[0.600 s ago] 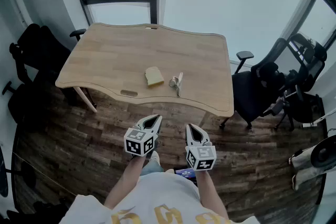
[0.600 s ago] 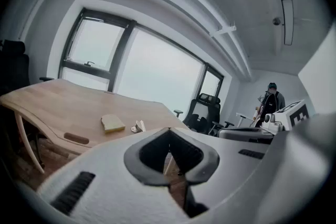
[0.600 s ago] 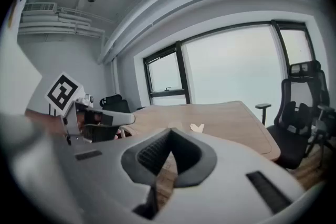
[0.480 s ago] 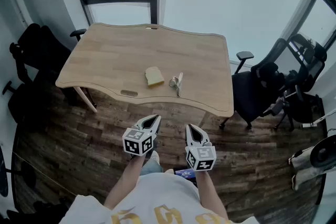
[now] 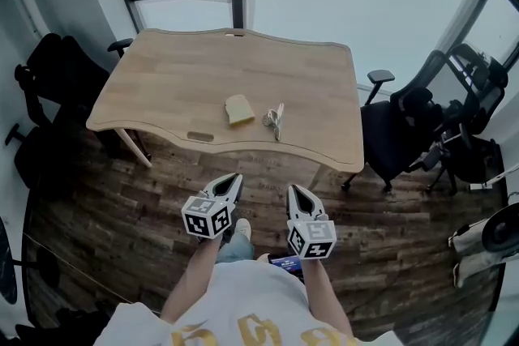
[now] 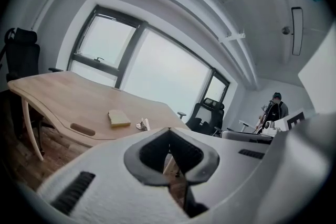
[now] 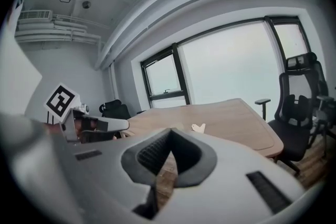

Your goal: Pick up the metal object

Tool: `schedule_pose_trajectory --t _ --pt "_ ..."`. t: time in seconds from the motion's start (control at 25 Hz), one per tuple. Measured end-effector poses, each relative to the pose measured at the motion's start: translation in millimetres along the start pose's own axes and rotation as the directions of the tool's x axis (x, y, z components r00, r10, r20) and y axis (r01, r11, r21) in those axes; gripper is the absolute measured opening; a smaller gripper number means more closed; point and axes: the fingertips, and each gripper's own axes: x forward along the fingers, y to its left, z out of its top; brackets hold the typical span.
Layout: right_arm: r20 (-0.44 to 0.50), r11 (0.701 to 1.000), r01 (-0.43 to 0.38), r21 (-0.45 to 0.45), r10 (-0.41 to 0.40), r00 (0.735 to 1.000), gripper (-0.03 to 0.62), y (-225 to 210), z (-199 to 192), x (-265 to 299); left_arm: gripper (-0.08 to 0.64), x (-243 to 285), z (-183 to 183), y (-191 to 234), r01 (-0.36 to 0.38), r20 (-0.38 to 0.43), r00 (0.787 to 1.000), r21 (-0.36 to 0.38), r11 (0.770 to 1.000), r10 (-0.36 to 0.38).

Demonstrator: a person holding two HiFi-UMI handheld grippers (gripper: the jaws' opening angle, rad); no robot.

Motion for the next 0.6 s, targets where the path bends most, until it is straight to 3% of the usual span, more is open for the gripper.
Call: schedule_pose_trajectory --t 0.16,0.32,0.6 --pt "-0.015 1.000 0.016 0.008 -0.016 1.000 0.011 -11 -3 10 0.020 17 2 5 0.011 -0.013 1.000 0.003 1.000 -0.011" --pt "-0.028 0.999 0.047 0.010 -0.047 0.999 0.011 -32 -1 36 0.020 47 7 19 0.036 -0.008 0.999 -0.048 0.998 -0.036" --pt "-0.091 0.996 0.077 -0.046 -0.081 0.993 0.011 -74 17 121 0.020 138 40 65 0.054 -0.046 0.997 -0.062 0.997 -0.057"
